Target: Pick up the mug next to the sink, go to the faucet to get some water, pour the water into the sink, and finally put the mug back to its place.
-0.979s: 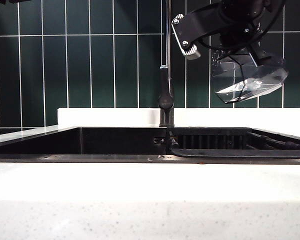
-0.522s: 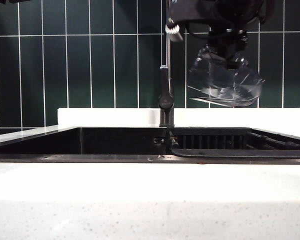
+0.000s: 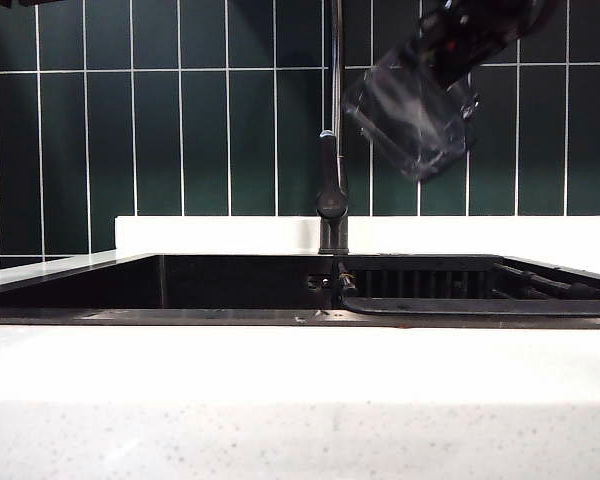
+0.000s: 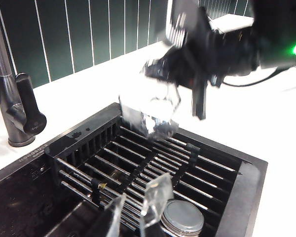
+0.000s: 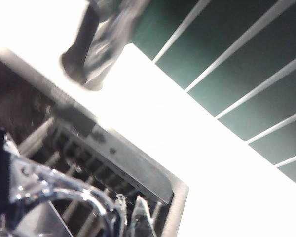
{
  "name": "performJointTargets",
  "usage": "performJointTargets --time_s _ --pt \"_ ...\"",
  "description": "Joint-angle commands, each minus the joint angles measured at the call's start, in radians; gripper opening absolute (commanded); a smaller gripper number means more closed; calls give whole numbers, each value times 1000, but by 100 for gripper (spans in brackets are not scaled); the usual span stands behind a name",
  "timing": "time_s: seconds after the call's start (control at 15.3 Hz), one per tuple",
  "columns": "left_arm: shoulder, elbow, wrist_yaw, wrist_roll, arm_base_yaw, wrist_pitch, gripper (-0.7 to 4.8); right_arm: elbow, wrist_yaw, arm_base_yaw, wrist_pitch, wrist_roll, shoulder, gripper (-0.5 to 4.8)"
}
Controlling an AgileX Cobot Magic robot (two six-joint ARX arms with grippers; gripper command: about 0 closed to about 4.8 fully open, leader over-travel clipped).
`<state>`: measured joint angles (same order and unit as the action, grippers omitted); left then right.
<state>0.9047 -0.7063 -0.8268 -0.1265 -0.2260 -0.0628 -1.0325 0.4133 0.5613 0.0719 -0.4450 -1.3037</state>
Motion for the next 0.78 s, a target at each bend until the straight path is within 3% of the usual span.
performJointTargets --time_s 0.07,0.2,0.46,0.78 --pt "-2 0 -3 -5 0 -5 65 -5 -73 -32 -23 146 40 -2" --pt "-2 0 -3 -5 0 -5 65 -3 -145 -67 -21 232 58 -1" --pt "-2 0 -4 -20 0 -5 65 35 -362 -147 -32 282 96 -2" --pt "-2 0 4 -42 0 -8 65 133 -634 -375 -77 326 166 -2"
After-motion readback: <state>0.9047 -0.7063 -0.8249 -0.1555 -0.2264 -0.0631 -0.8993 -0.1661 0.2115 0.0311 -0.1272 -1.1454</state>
